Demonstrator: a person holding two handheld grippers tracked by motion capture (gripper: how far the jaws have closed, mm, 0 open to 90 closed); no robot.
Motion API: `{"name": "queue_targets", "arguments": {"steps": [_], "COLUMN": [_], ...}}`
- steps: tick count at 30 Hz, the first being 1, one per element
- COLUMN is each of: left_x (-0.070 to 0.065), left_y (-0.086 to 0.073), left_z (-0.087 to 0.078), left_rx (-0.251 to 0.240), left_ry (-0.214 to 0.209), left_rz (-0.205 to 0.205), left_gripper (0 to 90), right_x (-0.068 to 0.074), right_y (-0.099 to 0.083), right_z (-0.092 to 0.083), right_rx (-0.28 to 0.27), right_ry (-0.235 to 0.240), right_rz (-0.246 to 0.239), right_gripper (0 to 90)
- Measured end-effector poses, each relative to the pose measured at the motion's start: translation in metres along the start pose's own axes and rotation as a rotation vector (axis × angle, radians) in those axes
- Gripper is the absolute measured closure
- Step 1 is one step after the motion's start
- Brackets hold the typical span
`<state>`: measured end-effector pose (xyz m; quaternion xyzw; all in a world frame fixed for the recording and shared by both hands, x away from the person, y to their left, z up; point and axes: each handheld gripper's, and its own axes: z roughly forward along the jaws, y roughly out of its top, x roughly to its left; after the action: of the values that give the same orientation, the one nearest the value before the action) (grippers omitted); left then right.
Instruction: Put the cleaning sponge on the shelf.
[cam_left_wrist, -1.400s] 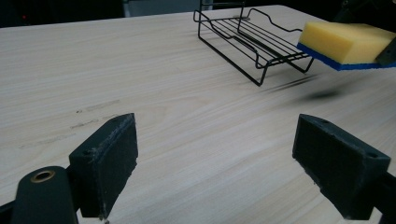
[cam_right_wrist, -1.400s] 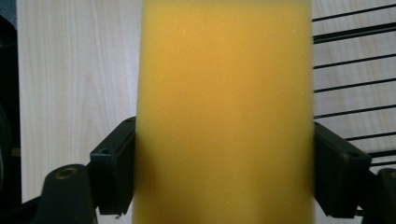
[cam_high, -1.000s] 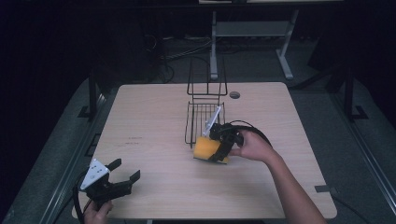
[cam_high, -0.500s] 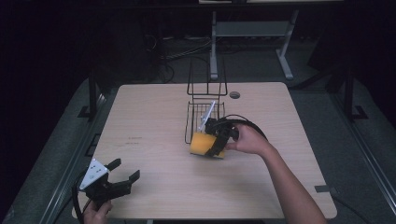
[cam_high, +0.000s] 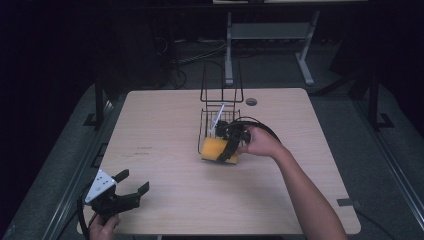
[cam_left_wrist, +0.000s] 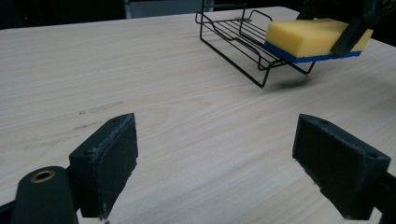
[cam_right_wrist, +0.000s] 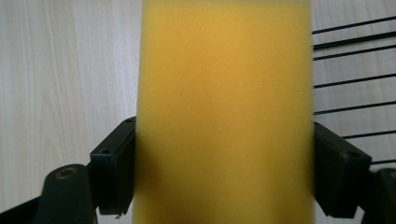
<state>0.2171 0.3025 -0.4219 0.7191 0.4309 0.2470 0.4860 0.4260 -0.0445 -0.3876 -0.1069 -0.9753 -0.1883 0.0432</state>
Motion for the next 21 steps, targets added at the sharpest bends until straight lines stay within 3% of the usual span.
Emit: {"name": "queue_targets", "arguments": {"steps": [3,18,21], "left_x": [0.0,0.001,0.001], "left_y": [0.0,0.0,0.0], "left_z": [-0.001,0.0,0.0], "left_rx": [-0.002,0.0,-0.001], "left_ry": [0.0,0.0,0.0], "left_rz": [0.004,0.0,0.001], "left_gripper": [13.4,13.4,13.4], "right_x": [-0.005,-0.027,-0.032], "right_y": [0.001,0.016,0.017], "right_z": [0.002,0.003,0.004], "right_rx": [0.026,0.032,0.064], "right_ry": [-0.026,0.003,-0.02], "right_rz": [0.0,0.023,0.025], "right_gripper": [21.6,21.6,21.7]}}
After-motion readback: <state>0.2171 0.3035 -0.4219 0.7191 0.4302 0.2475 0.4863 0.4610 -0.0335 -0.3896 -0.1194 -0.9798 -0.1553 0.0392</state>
